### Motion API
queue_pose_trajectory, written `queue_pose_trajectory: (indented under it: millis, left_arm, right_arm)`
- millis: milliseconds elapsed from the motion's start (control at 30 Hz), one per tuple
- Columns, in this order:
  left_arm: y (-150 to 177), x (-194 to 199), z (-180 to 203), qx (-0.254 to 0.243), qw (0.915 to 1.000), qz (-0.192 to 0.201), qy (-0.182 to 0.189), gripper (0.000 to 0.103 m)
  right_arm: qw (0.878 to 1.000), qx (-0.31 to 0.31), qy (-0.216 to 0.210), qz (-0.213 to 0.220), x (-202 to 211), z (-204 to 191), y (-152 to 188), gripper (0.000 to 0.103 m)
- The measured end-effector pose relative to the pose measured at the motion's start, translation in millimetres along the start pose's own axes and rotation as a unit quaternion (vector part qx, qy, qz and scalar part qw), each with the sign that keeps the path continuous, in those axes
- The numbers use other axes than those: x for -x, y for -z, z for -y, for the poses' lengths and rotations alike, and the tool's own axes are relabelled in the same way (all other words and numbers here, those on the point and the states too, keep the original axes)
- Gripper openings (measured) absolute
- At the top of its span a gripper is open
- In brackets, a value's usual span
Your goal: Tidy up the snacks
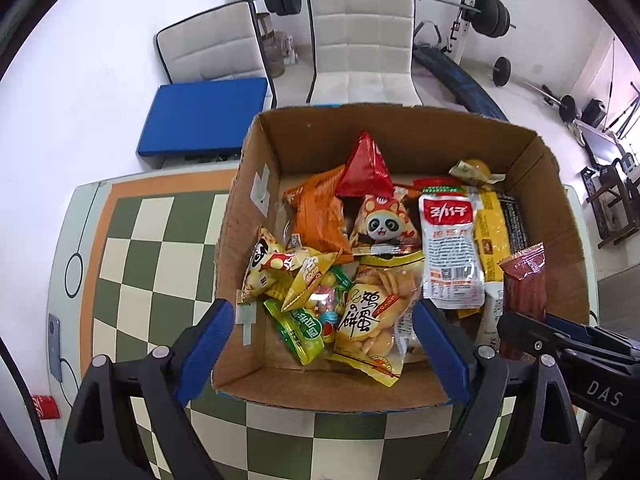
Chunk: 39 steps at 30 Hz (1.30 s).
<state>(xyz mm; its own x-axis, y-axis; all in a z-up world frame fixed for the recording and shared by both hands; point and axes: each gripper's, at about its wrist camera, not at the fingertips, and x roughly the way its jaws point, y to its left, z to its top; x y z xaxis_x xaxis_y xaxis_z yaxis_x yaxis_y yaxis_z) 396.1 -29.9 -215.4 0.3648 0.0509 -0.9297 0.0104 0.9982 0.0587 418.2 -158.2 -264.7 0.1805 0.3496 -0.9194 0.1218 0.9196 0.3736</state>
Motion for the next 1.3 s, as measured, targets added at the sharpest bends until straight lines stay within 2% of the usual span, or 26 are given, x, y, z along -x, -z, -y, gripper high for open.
queue_pose_trajectory:
  millis: [367, 400, 500, 600, 633, 900, 1100, 1300]
  left_arm:
    - [-2.5, -12.3, -4.9, 0.008, 0.9998, -0.020, 0.005, 0.091]
    - [-2.9, -11.7, -5.2, 0.008, 0.9998, -0.020, 0.005, 0.091]
    - [-3.7, -10.0, -6.6, 0.009, 0.9997, -0.020, 0.007, 0.091]
    - [-3.8, -6.2, -7.2, 0.010, 0.9997, -0.019, 0.007, 0.091]
    - [-3.8, -4.5, -7.4, 0.010, 0.9997, -0.019, 0.009, 0.091]
    - [-0.3, 19.7, -5.4, 0.010, 0.9997, -0.017, 0.016, 0.091]
    - [11.6, 55.2, 0.0, 0.007, 0.9997, -0.011, 0.019, 0.092]
    - [27.6, 105.4, 6.8, 0.003, 0.9996, 0.012, 0.026, 0.091]
  right_arm:
    - [1.000, -0.006, 0.014, -0.022, -20.4, 2.9, -0.6, 0.065]
    - [1.000, -0.008, 0.015, -0.024, -21.1, 3.4, -0.6, 0.067]
    - [0.999, -0.008, 0.029, -0.025, -19.0, 5.0, -0.1, 0.083]
    - [0.999, -0.001, 0.044, -0.018, -10.9, 5.1, 0.4, 0.088]
    - [0.999, 0.003, 0.050, -0.015, -8.0, 4.8, 0.6, 0.091]
    - [0.996, 0.025, 0.087, 0.013, 21.5, 3.4, 6.5, 0.091]
    - [0.994, 0.040, 0.093, 0.039, 59.3, 0.9, 22.7, 0.092]
    - [0.992, 0.051, 0.087, 0.070, 109.4, -5.2, 50.5, 0.092]
